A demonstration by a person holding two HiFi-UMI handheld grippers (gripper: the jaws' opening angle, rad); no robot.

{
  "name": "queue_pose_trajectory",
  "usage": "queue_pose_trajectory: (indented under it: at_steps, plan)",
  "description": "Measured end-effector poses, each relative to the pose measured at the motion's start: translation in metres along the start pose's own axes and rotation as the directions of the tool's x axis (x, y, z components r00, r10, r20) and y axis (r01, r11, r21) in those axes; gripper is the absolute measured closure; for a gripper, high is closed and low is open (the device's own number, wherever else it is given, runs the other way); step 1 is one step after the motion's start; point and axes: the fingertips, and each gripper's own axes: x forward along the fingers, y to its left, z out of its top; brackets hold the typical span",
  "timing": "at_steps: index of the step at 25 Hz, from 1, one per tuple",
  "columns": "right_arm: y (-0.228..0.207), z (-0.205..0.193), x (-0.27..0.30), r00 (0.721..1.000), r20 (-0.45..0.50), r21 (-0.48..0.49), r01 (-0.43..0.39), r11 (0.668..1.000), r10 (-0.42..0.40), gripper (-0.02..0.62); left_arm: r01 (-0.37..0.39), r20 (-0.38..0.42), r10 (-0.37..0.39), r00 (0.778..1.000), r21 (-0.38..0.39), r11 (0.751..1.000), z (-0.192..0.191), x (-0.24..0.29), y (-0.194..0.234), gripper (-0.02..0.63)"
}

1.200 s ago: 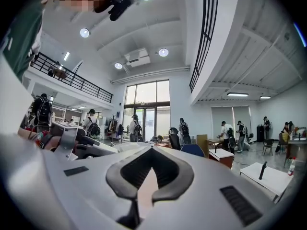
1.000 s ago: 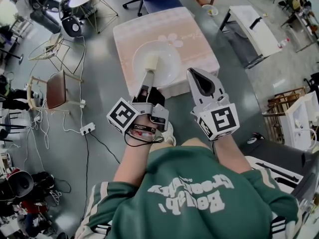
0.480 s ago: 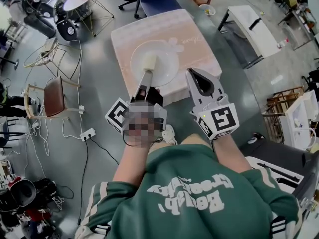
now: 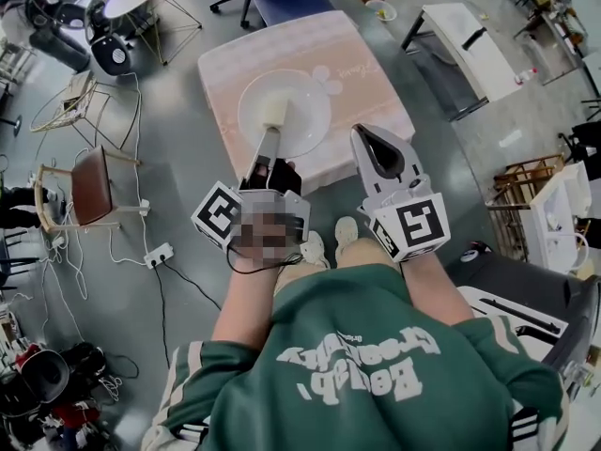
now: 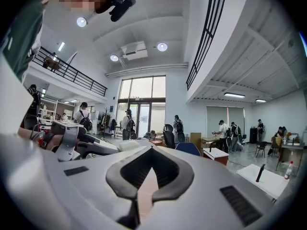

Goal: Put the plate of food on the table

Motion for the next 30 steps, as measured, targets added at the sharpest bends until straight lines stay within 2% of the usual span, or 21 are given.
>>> queue_pose_trajectory:
  at_steps: [2, 8, 12, 19, 23, 30]
  plan:
    - [-0.001, -0.001, 0.002, 1.000, -0.003, -0.008, 0.001, 1.000, -0.001, 0.580, 0.000, -0.002, 0.000, 1.000, -0.019, 1.000, -0.001, 0.003, 0.002, 0.578]
    - [-0.004, -0.004, 0.015, 1.000, 0.004, -0.016, -0.003, 1.000, 0.003, 0.580, 0.008, -0.002, -0.008, 1.000, -0.008, 1.000, 0.000, 0.009, 0.004, 0.578]
    - [-0.007, 0.004, 0.030, 0.999, 0.027, -0.019, -0.016, 1.000, 0.016, 0.580, 0.002, 0.015, -0.002, 1.000, 0.010, 1.000, 0.013, 0.016, 0.004, 0.578]
    - [-0.015, 0.009, 0.062, 0.998, 0.041, -0.024, -0.042, 0.999, 0.043, 0.580, -0.006, 0.052, 0.007, 0.999, -0.019, 1.000, 0.030, 0.032, 0.009, 0.578]
    - [-0.020, 0.012, 0.082, 0.997, 0.048, -0.026, -0.058, 0.998, 0.059, 0.580, -0.002, 0.061, 0.001, 0.998, 0.013, 1.000, 0.043, 0.045, 0.010, 0.578]
    - [-0.040, 0.008, 0.114, 0.995, 0.050, -0.009, -0.091, 0.996, 0.091, 0.581, -0.018, 0.083, 0.017, 0.996, 0.017, 1.000, 0.052, 0.073, 0.017, 0.578]
